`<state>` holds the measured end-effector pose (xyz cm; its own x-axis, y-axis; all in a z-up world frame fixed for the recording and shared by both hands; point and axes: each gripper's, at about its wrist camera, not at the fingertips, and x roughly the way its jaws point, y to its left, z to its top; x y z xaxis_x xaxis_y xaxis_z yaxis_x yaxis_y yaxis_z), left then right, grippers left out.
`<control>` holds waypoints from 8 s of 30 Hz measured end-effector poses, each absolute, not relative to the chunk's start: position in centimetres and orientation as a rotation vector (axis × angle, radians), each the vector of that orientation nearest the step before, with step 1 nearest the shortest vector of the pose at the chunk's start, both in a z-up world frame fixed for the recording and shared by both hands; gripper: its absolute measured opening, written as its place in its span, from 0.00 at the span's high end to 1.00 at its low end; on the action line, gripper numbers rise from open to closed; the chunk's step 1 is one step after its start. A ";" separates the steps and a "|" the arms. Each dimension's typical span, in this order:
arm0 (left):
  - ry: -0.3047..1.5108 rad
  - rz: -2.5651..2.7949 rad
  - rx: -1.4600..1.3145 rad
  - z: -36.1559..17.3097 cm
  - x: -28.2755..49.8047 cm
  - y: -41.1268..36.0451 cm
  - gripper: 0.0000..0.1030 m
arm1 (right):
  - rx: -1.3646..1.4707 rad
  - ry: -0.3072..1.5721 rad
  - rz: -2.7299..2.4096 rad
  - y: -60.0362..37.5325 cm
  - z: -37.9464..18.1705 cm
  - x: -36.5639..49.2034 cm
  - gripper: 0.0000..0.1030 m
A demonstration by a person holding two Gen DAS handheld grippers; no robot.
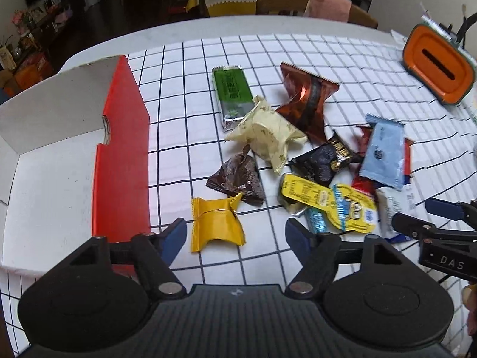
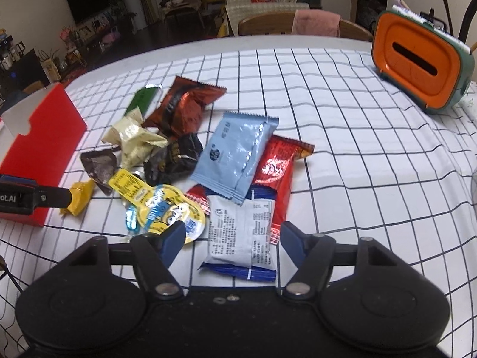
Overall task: Organize snacks
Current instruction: 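Grasp the yellow candy with the left tool while the right tool grasps the white-blue biscuit pack, then carry both snacks over the red box and open both tools to drop them, then move both tools back from the box toward the snack pile, then grasp the blue wrapped candy with the left tool while the right tool grasps the light-blue pack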
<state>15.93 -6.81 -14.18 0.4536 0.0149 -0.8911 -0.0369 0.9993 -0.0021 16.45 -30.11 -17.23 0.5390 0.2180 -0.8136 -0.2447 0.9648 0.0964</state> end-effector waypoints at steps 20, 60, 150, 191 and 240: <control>1.233 0.112 -0.111 -18.5 19.6 -5.4 0.49 | -0.075 1.010 0.273 -29.7 -19.2 17.8 0.51; 1.129 0.012 -0.129 -11.9 14.1 -4.4 0.68 | 0.017 0.919 0.333 -28.5 -11.9 13.3 0.55; 1.140 0.112 -0.040 -9.8 12.7 18.4 0.43 | -0.211 1.007 0.625 2.8 -10.1 16.5 0.48; 0.899 -0.165 -0.020 -5.2 12.2 0.0 0.18 | 0.017 0.821 0.335 -23.1 -5.5 13.9 0.00; 1.168 -0.088 0.010 -18.4 18.4 -11.0 0.19 | 0.008 1.030 0.072 -26.4 -16.7 25.3 0.37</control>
<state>18.36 -10.97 -18.38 0.3893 -0.0641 -0.9189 0.0744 0.9965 -0.0380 25.25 -26.40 -16.74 0.5129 0.0631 -0.8561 -0.0560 0.9976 0.0400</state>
